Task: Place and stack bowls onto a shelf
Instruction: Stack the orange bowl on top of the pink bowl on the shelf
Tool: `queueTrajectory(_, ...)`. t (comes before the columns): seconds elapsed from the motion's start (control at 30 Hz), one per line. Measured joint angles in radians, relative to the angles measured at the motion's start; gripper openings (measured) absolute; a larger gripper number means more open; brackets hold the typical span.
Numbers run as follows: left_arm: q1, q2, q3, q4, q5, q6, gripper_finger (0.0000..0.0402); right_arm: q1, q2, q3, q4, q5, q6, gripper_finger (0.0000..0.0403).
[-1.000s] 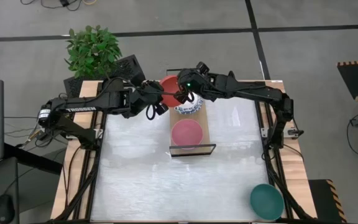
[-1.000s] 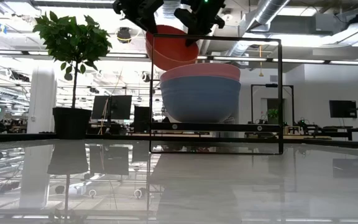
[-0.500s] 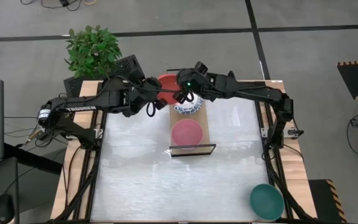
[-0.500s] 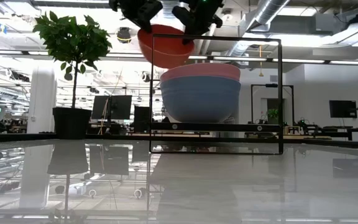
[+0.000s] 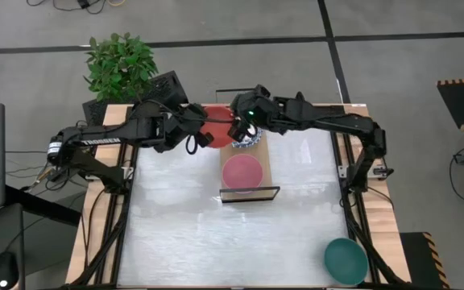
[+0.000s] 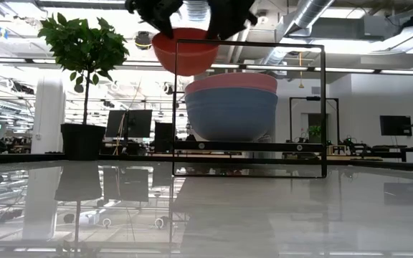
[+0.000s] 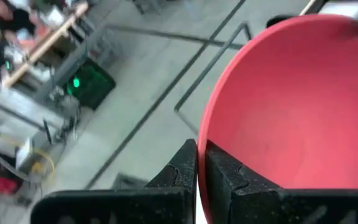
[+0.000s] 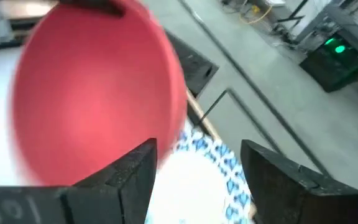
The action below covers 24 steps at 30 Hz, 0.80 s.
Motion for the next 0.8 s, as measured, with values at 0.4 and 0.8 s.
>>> queueTrajectory(0.4, 0.13, -0.076, 0.0, -0.151, 0.651, -0.49, 0.0, 0.049, -0.238, 0.0, -0.279, 0.01, 0.137, 0.0254)
queueTrajectory(0.8, 0.1, 0.04, 0.001, -0.084, 0.791, -0.521, 0.0, -0.027, -0.294, 0.0, -0.401, 0.02, 0.207, 0.0254)
